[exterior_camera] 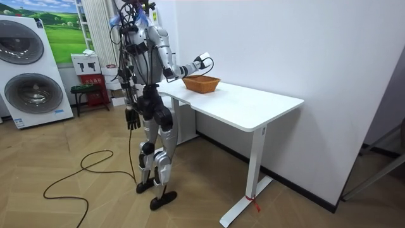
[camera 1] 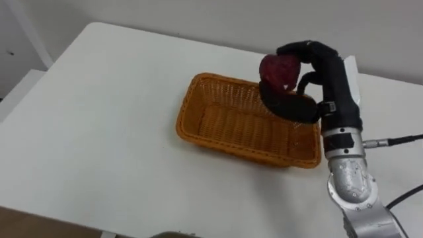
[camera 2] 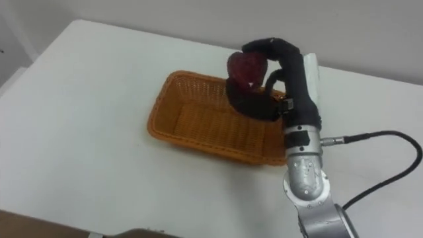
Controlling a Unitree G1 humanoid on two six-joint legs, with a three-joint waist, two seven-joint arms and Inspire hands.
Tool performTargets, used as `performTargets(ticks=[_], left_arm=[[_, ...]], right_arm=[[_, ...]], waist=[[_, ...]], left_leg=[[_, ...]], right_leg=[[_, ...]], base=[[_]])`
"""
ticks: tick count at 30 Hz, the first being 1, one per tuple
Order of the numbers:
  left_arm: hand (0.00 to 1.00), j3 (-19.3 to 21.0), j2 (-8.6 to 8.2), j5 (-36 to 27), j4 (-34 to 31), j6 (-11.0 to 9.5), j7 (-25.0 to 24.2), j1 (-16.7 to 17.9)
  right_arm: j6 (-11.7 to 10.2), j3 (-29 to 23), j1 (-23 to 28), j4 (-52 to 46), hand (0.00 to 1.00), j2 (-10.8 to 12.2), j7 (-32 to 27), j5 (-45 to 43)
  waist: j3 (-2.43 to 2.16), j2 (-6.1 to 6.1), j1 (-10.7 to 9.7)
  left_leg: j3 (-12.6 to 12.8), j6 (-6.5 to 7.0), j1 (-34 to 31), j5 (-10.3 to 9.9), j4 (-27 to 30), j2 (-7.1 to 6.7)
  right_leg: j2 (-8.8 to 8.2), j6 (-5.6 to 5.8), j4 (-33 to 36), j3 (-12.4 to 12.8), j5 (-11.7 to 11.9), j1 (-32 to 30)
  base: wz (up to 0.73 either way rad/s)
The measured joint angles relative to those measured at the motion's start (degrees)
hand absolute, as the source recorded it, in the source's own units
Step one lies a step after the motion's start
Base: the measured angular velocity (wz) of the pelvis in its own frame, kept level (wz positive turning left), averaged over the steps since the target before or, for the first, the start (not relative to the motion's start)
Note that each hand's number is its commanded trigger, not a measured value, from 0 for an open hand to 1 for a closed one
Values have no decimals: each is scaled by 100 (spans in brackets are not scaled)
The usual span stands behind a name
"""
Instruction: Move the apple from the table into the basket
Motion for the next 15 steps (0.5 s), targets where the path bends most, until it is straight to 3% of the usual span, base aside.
performTargets(ticks=[4,15], left_arm=[[0,-3,-65,1,98,16,-12,-50],[0,-1,-109,3,129,41,-29,-92]], right_arm=[[45,128,-2,5,0,1,202,-9],[46,128,-2,7,0,3,331,-9]], waist=[[30,94,0],[-1,129,-17]], left_leg=[[6,25,-69,-11,31,-57],[23,50,-150,-24,156,-58]], right_leg=[[-38,50,5,-37,-34,-35],[-38,4,156,-47,-105,-110]], base=[[3],[0]])
